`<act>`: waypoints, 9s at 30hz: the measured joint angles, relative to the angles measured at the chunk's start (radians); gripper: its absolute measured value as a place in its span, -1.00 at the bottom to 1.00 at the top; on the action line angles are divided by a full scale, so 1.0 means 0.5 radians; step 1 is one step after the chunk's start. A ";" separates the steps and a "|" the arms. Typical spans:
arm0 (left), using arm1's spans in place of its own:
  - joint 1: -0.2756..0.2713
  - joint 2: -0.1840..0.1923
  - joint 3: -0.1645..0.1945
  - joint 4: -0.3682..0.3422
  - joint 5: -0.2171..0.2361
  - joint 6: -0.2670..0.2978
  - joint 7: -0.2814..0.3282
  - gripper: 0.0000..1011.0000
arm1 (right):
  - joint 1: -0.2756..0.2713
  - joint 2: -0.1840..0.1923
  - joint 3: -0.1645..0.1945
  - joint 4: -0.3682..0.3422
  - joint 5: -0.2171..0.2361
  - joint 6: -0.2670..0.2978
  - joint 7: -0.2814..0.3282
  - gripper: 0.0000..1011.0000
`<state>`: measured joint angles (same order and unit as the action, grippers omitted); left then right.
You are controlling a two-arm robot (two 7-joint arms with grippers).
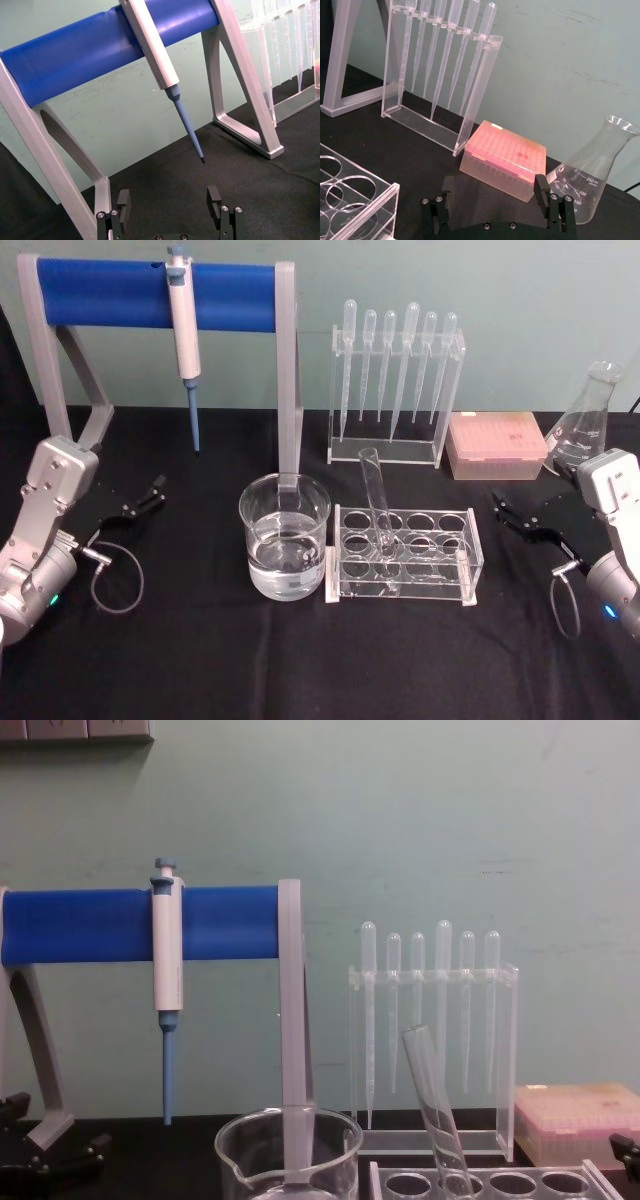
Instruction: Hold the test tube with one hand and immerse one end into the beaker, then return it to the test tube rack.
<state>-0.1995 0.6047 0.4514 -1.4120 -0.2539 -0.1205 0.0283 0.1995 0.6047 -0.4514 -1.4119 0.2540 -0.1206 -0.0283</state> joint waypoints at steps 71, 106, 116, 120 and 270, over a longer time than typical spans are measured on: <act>0.000 0.000 0.000 0.000 0.000 0.000 0.000 0.98 | -0.119 0.020 0.054 -0.629 0.496 0.446 0.621 0.98; 0.000 0.000 0.000 0.000 0.000 0.000 0.000 0.98 | 0.313 -0.215 -0.121 -0.425 0.171 0.866 0.895 0.06; 0.000 0.000 0.000 0.000 0.000 0.000 0.000 0.98 | 0.282 -0.244 -0.069 -0.434 0.165 0.869 0.906 -0.55; 0.000 0.000 0.000 0.000 0.000 0.000 0.000 0.98 | 0.251 -0.246 -0.033 -0.471 0.189 0.858 0.901 -0.55; 0.000 0.000 0.000 0.000 0.000 0.000 0.000 0.98 | 0.104 -0.235 0.166 -0.764 0.366 0.758 0.781 -0.55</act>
<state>-0.1995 0.6047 0.4514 -1.4120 -0.2539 -0.1205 0.0283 0.2515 0.4872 -0.3683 -1.7940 0.4371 0.2584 0.3622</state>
